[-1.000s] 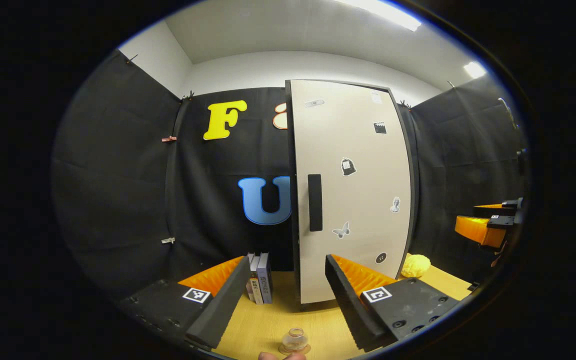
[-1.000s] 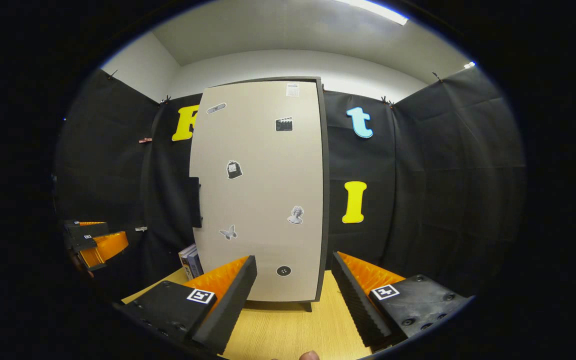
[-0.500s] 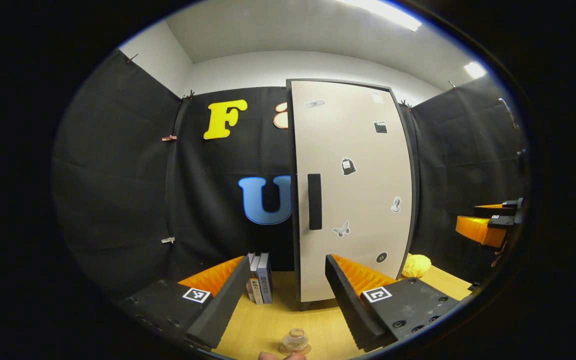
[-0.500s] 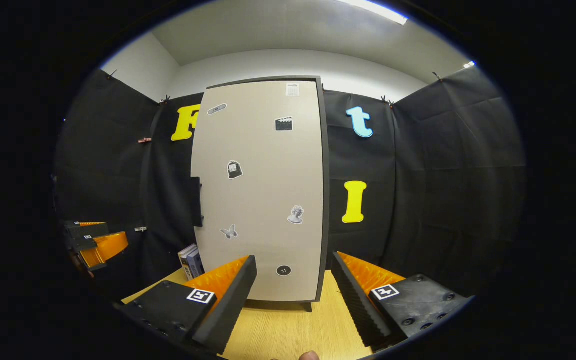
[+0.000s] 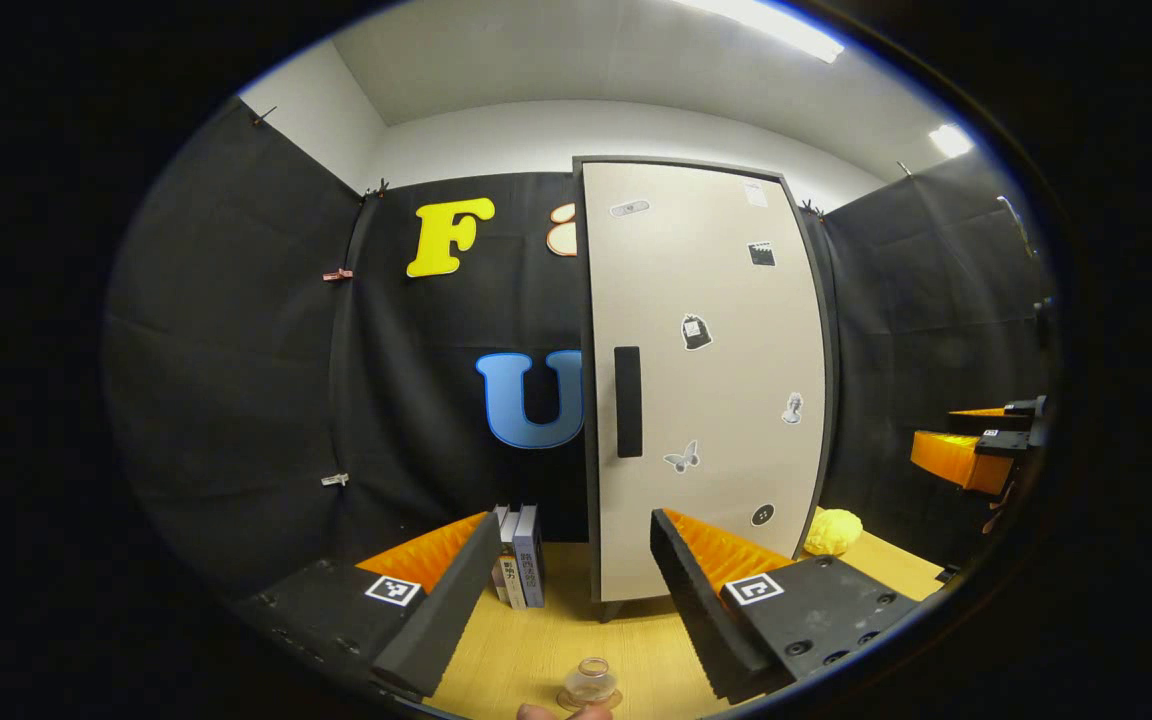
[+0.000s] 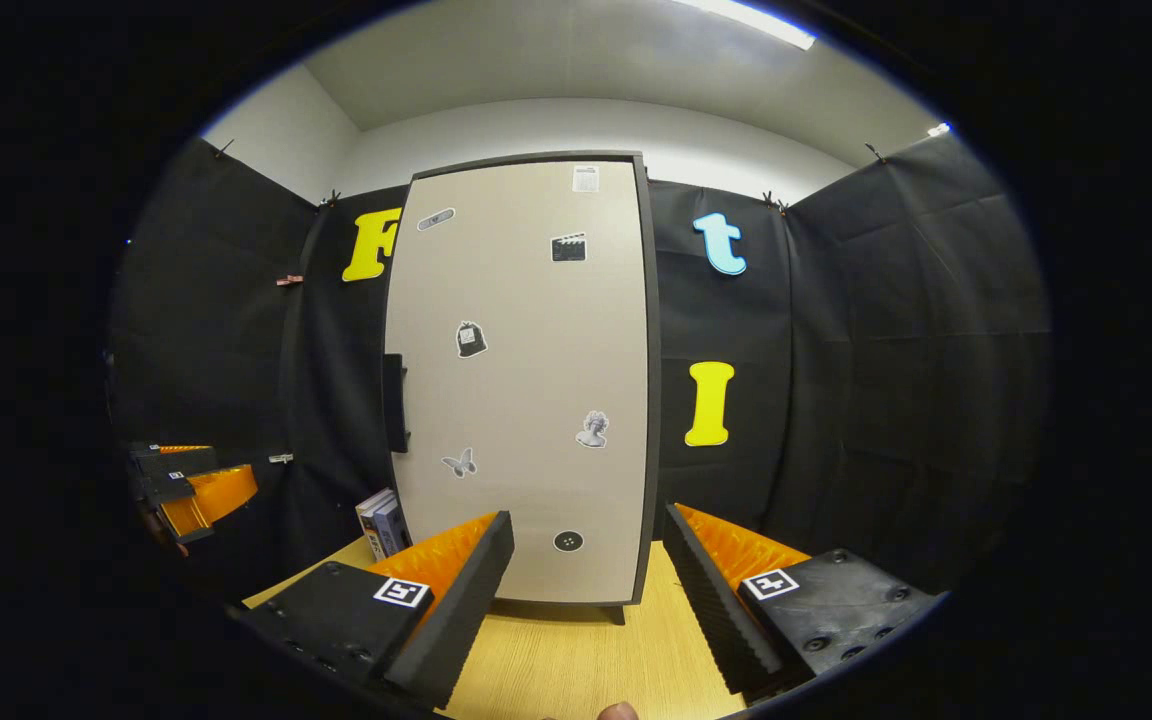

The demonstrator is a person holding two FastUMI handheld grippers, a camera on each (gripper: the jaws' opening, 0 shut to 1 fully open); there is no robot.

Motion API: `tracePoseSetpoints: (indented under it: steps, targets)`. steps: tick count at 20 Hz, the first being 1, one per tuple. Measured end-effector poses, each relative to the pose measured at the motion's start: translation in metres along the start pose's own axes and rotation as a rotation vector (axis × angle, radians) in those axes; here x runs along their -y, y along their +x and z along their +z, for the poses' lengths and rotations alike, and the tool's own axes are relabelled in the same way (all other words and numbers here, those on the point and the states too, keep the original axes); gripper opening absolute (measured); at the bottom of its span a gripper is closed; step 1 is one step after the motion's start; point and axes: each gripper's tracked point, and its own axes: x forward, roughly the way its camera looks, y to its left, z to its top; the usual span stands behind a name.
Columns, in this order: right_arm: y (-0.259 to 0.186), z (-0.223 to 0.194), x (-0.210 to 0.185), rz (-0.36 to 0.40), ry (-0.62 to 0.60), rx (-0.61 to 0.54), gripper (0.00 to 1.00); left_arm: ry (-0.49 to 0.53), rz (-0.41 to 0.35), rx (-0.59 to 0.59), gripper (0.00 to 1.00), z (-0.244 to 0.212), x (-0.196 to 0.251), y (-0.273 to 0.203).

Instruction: Open the cabinet door with the right hand, grasp the bottle in the cabinet with the left hand and place it on the coaster, then close the cabinet door with the right hand.

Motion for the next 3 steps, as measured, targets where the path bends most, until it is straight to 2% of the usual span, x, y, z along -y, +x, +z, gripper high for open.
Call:
tracePoseSetpoints:
  steps: [3]
  targets:
    - [0.0006,-0.0002,-0.0004,0.002,0.001,-0.001,0.98,0.0,0.001,0.0,0.95,-0.0009,-0.0004,0.002]
